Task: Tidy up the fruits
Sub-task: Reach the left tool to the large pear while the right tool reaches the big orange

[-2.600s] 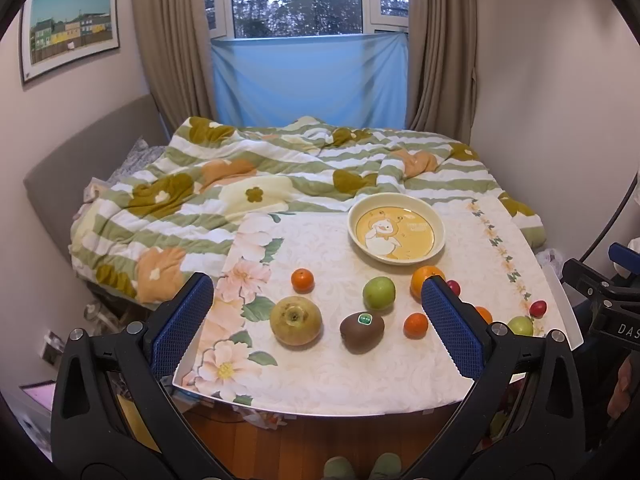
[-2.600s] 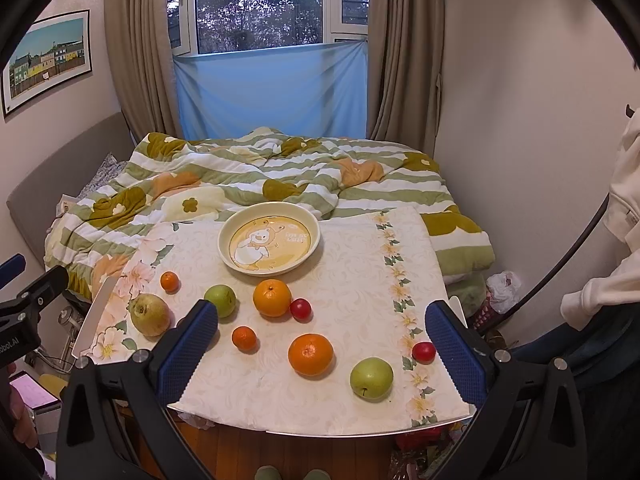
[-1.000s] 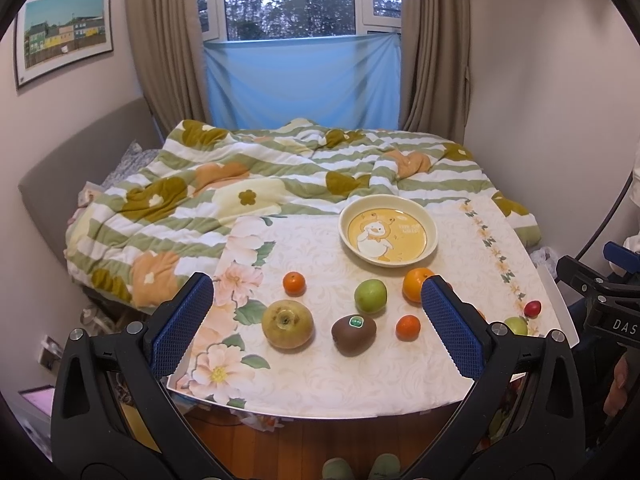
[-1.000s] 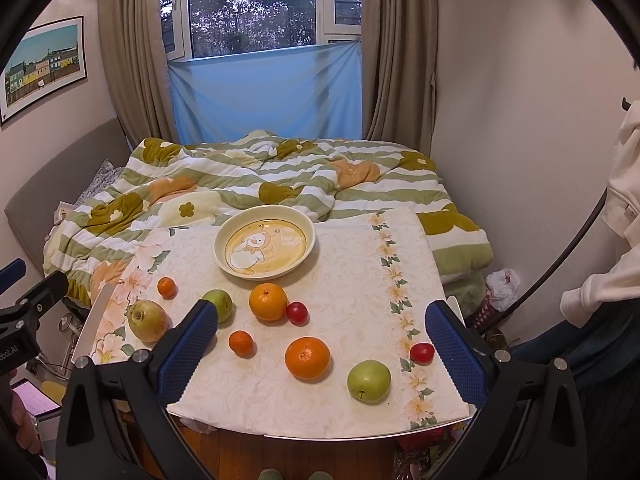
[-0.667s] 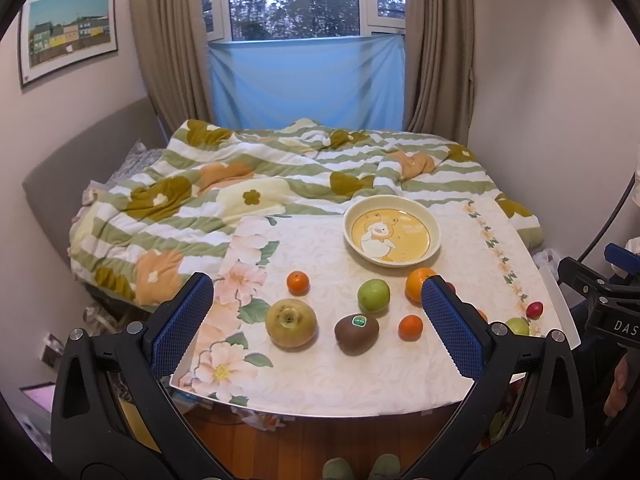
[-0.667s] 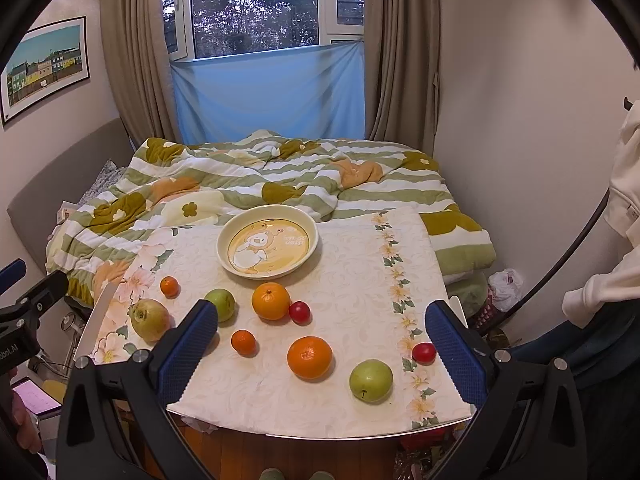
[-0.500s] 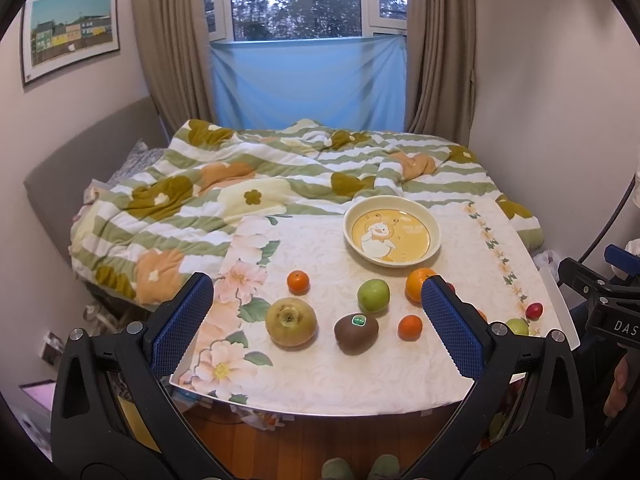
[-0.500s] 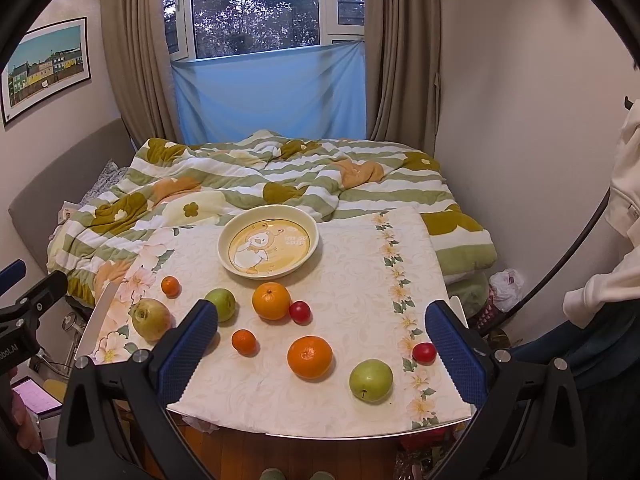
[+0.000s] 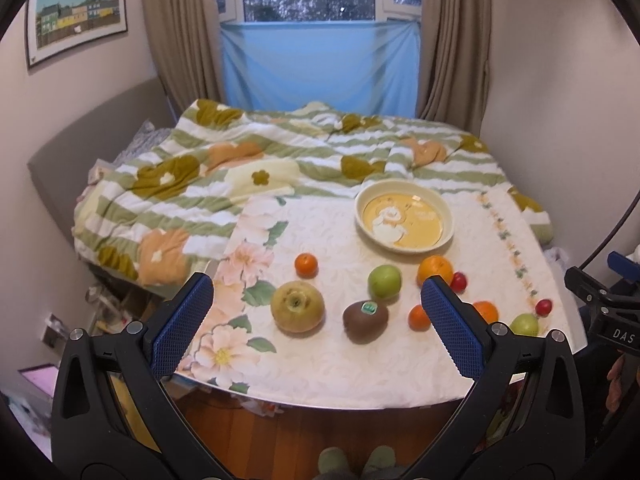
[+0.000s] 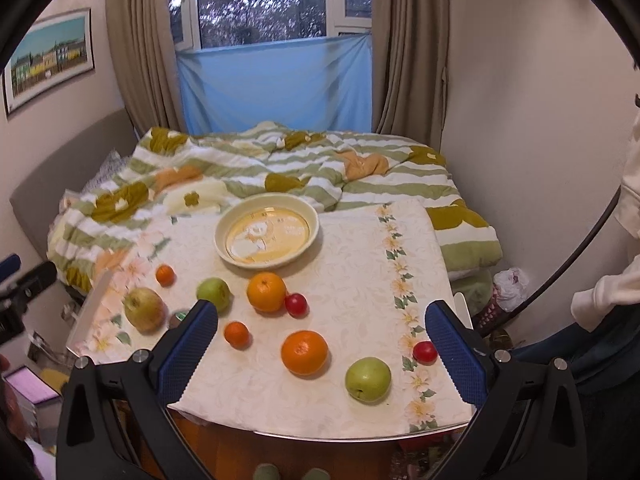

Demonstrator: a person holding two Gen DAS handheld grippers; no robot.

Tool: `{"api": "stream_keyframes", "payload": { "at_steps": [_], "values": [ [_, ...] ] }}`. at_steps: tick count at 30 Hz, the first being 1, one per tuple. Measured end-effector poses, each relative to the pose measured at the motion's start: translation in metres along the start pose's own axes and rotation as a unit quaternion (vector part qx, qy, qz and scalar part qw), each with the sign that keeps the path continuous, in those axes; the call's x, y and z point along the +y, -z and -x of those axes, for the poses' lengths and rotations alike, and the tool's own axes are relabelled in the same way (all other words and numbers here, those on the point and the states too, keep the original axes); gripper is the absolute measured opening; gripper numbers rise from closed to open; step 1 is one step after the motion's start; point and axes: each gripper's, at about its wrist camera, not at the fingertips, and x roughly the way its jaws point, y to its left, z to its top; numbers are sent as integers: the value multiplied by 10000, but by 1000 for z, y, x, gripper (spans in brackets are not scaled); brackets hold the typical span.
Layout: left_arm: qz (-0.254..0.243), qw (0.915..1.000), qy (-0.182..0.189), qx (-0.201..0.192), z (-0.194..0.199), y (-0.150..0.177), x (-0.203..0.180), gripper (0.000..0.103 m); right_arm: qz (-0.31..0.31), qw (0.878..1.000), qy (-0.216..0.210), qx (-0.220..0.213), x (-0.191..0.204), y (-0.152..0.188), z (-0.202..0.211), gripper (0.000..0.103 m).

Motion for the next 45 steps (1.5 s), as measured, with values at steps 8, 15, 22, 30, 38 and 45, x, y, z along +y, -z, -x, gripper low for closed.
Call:
{"api": "stream_keyframes", "payload": {
  "at_steps": [8,15,22,30,38,45],
  "values": [
    [12,9990,-271,355,-47,25,3,103,264,9981,-459,314,-10,28,-50,103],
    [-29,9968,-276,752,-107,41,8,103,318,9958,-618,591,-6,50,-99,103],
    [-19,9930,-251,1153,-161,47,21,103,198,9935,-694,876,3,67,-132,103],
    [-9,9870,-170,1595,-208,55,35,103,246,9909,-587,1189,19,81,-161,103],
    [-188,9820,-10,1878,-237,58,33,100,248,9901,-417,1320,25,83,-175,98],
    [-337,9796,196,1970,-245,62,29,83,524,9889,-254,1364,32,81,-180,88]
  ]
}}
